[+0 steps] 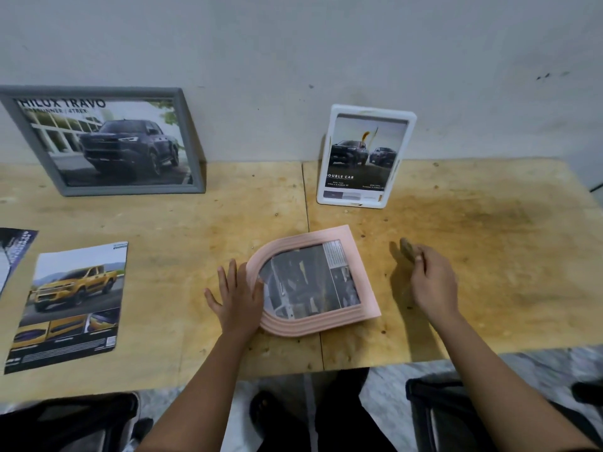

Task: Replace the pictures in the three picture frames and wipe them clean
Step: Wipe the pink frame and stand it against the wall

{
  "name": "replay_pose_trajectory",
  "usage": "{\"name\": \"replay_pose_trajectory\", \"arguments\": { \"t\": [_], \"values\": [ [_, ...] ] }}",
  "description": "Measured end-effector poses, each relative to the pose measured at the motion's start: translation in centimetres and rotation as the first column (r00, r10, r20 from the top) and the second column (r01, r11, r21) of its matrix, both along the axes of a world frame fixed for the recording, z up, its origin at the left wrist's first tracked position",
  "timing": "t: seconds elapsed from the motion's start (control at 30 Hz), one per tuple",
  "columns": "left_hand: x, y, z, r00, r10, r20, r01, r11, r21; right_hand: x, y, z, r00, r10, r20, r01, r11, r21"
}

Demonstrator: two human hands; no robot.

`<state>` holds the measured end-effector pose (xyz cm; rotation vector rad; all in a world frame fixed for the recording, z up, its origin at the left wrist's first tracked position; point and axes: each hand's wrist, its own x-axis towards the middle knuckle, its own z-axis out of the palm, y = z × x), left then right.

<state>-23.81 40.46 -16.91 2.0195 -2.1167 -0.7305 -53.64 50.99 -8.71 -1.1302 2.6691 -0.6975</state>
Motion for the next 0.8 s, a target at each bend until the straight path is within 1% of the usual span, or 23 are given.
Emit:
{"name": "replay_pose_trajectory", "arguments": {
  "t": [0.03,0.07,0.1,0.13,0.2,0.23,0.27,0.3,0.33,0.37,0.4,0.43,0.47,0.5,0.53,0.6,0.67,0.7,0.73,0.8],
  "values": [
    [0.1,0.0,0.0,1.000,0.000,0.000,0.000,1.000,0.001,0.2,0.2,-1.0,0.994,0.112,-0.019,-0.108,0.985,0.131],
    [0.1,0.0,-0.1,1.000,0.002,-0.007,-0.002,1.000,0.003,0.6,0.6,-2.2,0.975,0.221,0.009,-0.215,0.936,0.278],
    [0.2,0.0,-0.1,1.000,0.006,-0.015,-0.006,1.000,0.003,0.9,1.0,-3.3,0.959,0.273,0.073,-0.279,0.875,0.396],
    [0.2,-0.1,-0.1,1.000,0.008,-0.023,-0.008,1.000,0.002,1.1,1.3,-4.0,0.954,0.270,0.129,-0.299,0.837,0.459],
    [0.2,-0.2,0.2,0.999,0.011,-0.035,-0.010,1.000,0.006,1.2,1.1,-3.9,0.956,0.217,0.195,-0.287,0.818,0.498],
    [0.3,-0.2,0.3,0.999,0.013,-0.052,-0.012,1.000,0.016,1.3,0.9,-3.5,0.958,0.213,0.193,-0.284,0.809,0.514],
    [0.4,-0.2,0.6,0.996,0.017,-0.084,-0.015,0.999,0.031,1.5,0.7,-2.8,0.963,0.230,0.143,-0.271,0.809,0.522],
    [0.7,-0.1,0.8,0.992,0.020,-0.129,-0.014,0.999,0.047,1.6,0.4,-2.5,0.966,0.252,0.065,-0.251,0.837,0.485],
    [1.1,0.1,1.0,0.986,0.014,-0.165,-0.006,0.999,0.053,1.9,-0.1,-1.9,0.966,0.258,-0.002,-0.236,0.887,0.396],
    [1.7,0.3,1.1,0.983,0.006,-0.184,0.005,0.998,0.056,2.2,-0.6,-1.5,0.969,0.245,-0.022,-0.230,0.932,0.280],
    [2.2,0.8,1.2,0.980,0.006,-0.199,0.006,0.998,0.061,2.8,-1.3,-1.1,0.972,0.236,0.018,-0.236,0.956,0.175],
    [2.6,1.5,1.4,0.975,0.018,-0.220,-0.003,0.998,0.068,3.4,-2.1,-1.0,0.967,0.230,0.107,-0.241,0.965,0.106],
    [2.7,2.3,1.6,0.968,0.037,-0.248,-0.019,0.997,0.075,4.0,-2.8,-1.0,0.949,0.237,0.206,-0.257,0.963,0.077],
    [2.4,3.2,1.9,0.960,0.058,-0.275,-0.038,0.996,0.078,4.5,-3.5,-1.3,0.925,0.248,0.288,-0.280,0.957,0.077],
    [1.9,4.0,1.9,0.950,0.078,-0.302,-0.058,0.995,0.076,5.0,-4.0,-1.6,0.908,0.256,0.332,-0.300,0.950,0.086],
    [0.7,5.2,2.0,0.927,0.154,-0.342,-0.131,0.987,0.089,5.7,-5.0,-2.1,0.908,0.219,0.357,-0.273,0.956,0.108],
    [-0.3,5.5,2.2,0.871,0.283,-0.402,-0.234,0.958,0.168,5.8,-6.2,-1.8,0.902,0.122,0.414,-0.213,0.960,0.182],
    [-0.6,5.4,2.4,0.811,0.349,-0.470,-0.279,0.936,0.213,5.5,-6.9,-1.6,0.891,0.116,0.439,-0.237,0.944,0.231],
    [-0.9,5.2,2.7,0.733,0.404,-0.547,-0.322,0.915,0.245,5.1,-7.6,-1.7,0.877,0.138,0.461,-0.283,0.922,0.263],
    [-1.1,4.5,4.1,0.570,0.505,-0.648,-0.396,0.860,0.322,4.2,-8.8,-1.6,0.806,0.117,0.581,-0.338,0.896,0.288]
  ]
}}
